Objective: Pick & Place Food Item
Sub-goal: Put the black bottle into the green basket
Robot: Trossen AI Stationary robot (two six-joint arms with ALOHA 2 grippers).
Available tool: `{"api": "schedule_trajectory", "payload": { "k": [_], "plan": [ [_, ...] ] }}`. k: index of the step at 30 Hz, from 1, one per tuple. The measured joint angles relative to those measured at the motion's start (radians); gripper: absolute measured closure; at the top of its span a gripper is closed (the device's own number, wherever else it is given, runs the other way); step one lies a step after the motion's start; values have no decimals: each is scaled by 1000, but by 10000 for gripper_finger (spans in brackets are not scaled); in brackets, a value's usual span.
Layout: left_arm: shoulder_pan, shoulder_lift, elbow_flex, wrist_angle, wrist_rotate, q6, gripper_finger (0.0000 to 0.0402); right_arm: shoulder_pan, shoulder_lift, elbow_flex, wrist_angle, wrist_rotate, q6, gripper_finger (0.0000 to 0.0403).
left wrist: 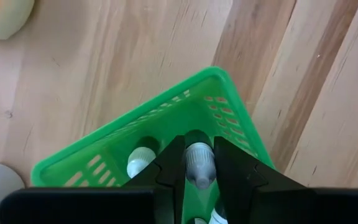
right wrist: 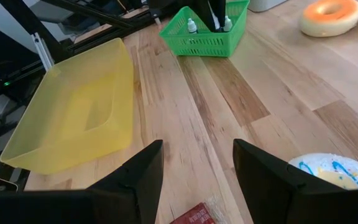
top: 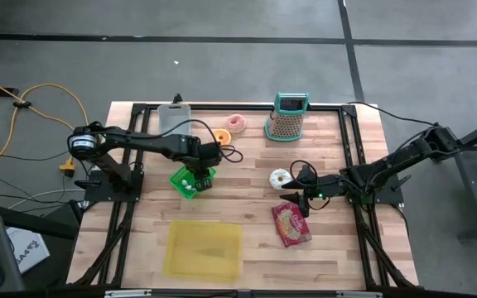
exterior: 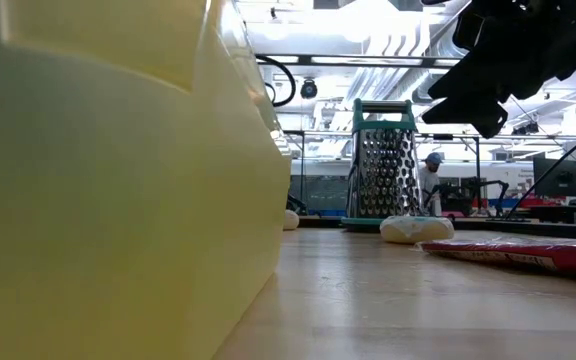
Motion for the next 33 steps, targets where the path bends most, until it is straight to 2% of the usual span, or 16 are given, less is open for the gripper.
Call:
{"api": "schedule_trajectory", "payload": {
  "k": [18,33],
  "plan": [
    [0,0,0,-2,1,-17,293,0,0,0,0,0,0,223],
    [12,-30,0,-2,0,-17,289,0,0,0,0,0,0,223]
  ]
}}
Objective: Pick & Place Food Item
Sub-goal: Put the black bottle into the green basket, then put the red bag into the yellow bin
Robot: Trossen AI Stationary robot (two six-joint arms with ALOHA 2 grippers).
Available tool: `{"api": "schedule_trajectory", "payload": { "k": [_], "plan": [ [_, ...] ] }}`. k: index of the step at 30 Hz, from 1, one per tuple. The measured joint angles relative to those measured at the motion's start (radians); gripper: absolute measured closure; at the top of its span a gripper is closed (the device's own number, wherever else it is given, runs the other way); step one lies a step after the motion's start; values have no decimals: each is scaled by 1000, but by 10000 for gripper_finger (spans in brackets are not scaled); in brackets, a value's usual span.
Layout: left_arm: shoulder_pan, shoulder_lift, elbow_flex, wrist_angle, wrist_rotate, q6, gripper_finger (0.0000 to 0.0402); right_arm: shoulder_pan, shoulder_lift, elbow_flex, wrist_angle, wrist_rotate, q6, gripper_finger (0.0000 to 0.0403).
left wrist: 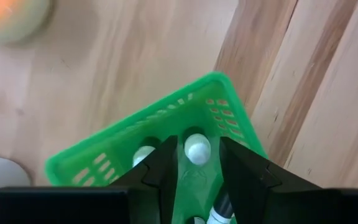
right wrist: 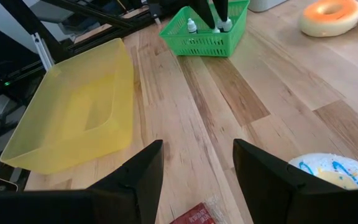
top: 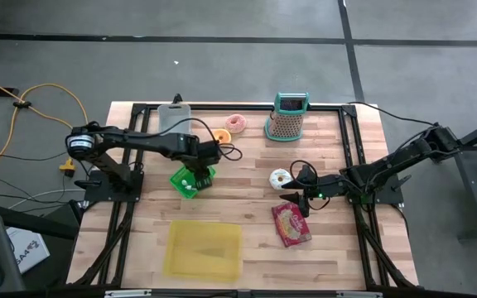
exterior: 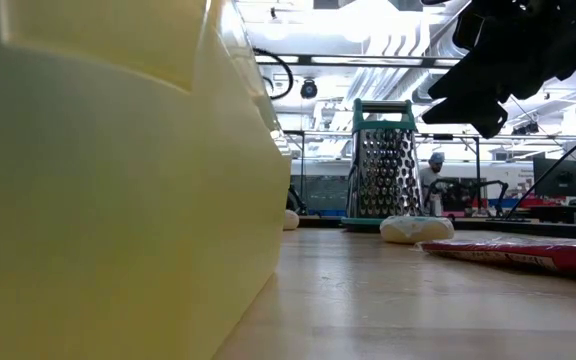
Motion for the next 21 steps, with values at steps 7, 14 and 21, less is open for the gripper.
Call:
{"api": "schedule_trajectory", "payload": {
  "k": [7,14,21],
  "plan": [
    [10,-93,1,1,3,20,289,0,0,0,0,0,0,223],
    [-3,-120,1,9,2,27,289,0,0,0,0,0,0,223],
    [-19,-120,1,74,1,78,289,0,0,0,0,0,0,223]
  ]
}}
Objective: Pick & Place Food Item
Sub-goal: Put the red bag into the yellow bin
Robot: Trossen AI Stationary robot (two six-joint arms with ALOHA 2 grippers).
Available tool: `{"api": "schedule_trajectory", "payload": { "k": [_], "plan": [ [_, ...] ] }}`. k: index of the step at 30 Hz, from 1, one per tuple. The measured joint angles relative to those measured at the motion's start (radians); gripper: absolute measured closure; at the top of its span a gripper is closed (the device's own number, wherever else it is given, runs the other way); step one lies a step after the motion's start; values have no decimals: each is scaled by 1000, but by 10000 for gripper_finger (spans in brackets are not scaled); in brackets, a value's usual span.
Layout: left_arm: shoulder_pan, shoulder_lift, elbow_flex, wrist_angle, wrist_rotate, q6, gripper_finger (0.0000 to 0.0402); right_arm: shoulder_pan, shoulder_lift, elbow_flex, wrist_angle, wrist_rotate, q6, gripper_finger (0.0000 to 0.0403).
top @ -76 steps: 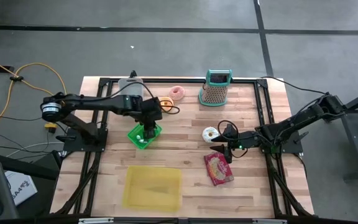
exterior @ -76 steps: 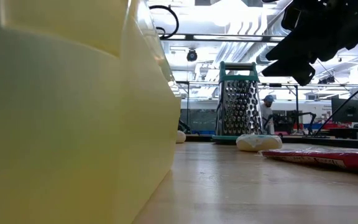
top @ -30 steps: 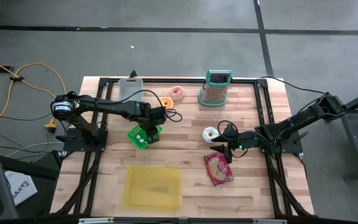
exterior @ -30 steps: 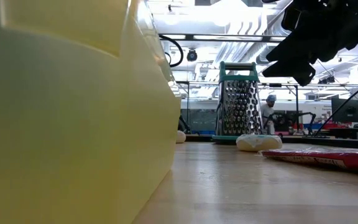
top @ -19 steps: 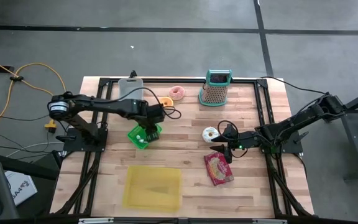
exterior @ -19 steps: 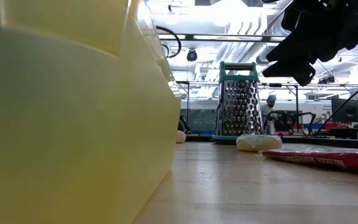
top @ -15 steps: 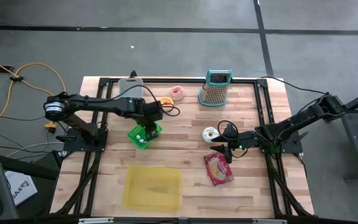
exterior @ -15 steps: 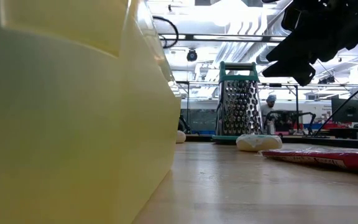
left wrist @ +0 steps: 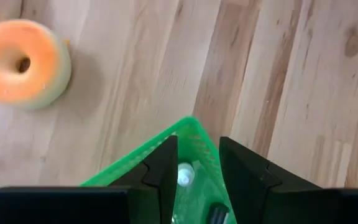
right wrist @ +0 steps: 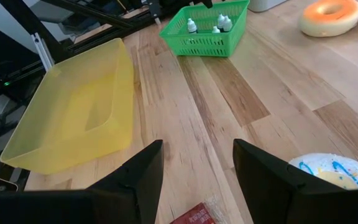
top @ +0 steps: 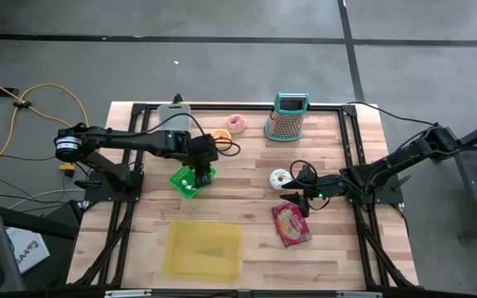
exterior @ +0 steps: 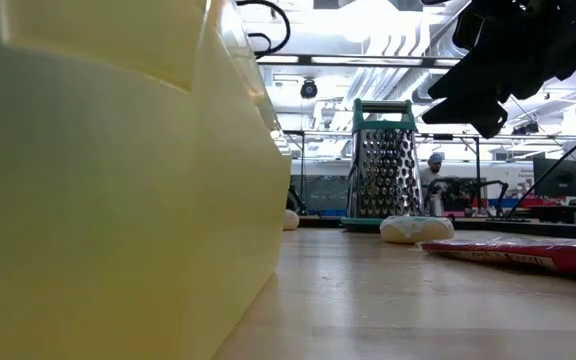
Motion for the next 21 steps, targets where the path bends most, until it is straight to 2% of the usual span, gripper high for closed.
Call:
{"api": "schedule_trajectory", "payload": {
  "k": [10,15,21],
  "plan": [
    [-1,0,0,47,-1,5,289,0,0,0,0,0,0,223],
    [-2,0,0,96,-1,58,289,0,0,0,0,0,0,224],
    [58,0,0,119,6,95,289,0,0,0,0,0,0,224]
  ]
}}
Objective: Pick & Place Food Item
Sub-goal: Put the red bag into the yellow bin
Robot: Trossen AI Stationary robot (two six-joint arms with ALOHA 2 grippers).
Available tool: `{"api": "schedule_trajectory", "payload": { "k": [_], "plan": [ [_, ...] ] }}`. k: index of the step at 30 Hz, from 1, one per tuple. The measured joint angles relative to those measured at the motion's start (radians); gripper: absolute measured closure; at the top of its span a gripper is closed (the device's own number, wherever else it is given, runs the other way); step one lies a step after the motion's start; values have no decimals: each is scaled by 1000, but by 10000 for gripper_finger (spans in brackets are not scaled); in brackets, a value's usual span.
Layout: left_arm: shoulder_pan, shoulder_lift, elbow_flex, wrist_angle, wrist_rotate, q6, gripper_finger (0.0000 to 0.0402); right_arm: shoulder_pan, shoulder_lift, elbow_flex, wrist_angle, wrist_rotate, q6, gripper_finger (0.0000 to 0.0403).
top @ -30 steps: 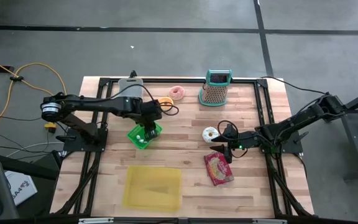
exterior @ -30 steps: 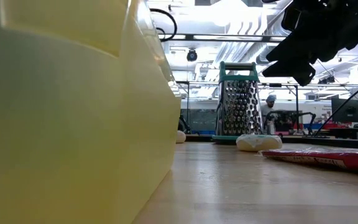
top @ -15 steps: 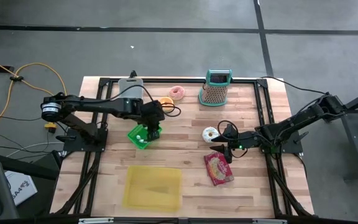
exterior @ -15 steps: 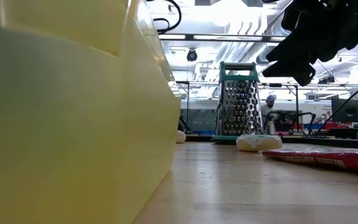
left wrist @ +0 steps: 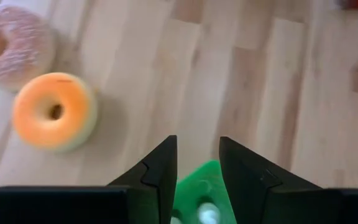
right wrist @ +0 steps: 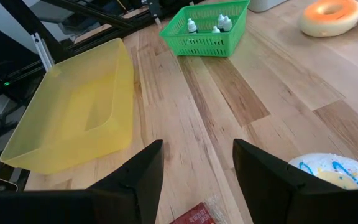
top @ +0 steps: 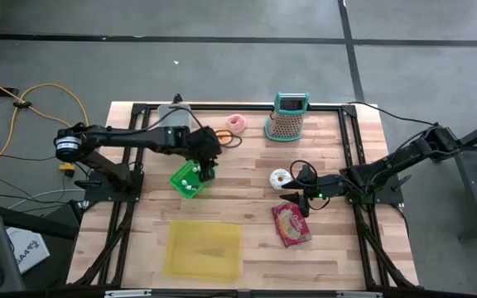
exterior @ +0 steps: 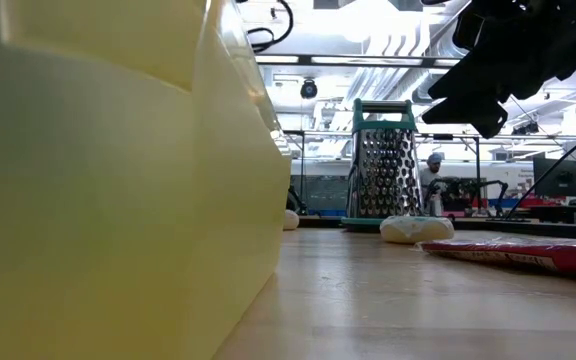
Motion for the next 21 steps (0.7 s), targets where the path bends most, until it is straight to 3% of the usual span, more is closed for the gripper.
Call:
{"api": "schedule_trajectory", "payload": {
  "k": [8,21],
  "plan": [
    [19,0,0,46,27,69,289,0,0,0,0,0,0,224],
    [-81,1,0,208,45,72,289,0,0,0,0,0,0,224]
  ]
}}
